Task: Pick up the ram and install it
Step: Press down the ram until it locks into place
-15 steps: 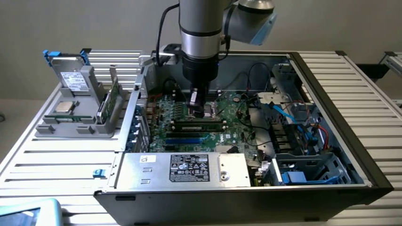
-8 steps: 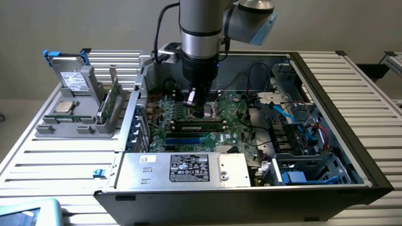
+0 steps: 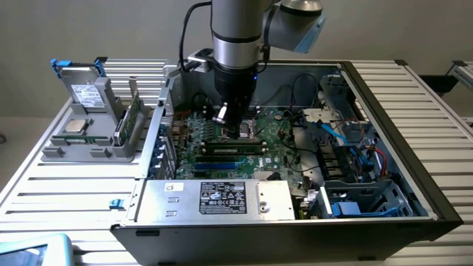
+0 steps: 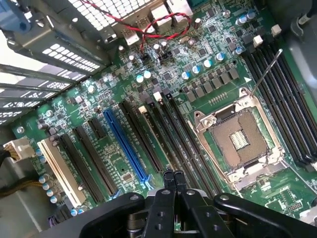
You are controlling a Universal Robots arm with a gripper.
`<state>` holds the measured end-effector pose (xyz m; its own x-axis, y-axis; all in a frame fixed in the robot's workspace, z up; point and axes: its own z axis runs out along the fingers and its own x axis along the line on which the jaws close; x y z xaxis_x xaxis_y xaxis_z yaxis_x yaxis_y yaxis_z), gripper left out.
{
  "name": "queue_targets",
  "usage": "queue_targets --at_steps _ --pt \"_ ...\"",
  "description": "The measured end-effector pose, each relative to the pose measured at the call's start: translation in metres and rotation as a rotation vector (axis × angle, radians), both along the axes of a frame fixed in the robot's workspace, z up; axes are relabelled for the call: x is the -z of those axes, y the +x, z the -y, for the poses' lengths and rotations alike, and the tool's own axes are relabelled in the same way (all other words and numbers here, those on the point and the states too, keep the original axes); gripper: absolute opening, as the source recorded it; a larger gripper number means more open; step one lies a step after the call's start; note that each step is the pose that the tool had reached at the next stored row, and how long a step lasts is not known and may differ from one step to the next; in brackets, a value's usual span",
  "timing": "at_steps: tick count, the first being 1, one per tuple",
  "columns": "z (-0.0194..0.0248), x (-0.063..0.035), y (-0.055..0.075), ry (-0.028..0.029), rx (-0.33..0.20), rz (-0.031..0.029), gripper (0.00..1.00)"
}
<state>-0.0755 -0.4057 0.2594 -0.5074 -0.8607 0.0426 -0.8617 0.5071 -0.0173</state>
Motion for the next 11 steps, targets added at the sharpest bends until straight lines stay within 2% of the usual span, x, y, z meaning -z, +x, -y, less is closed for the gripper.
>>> queue_targets --at_steps 11 --pt "0.0000 0.0000 0.0000 0.0001 0.163 0.0002 0.11"
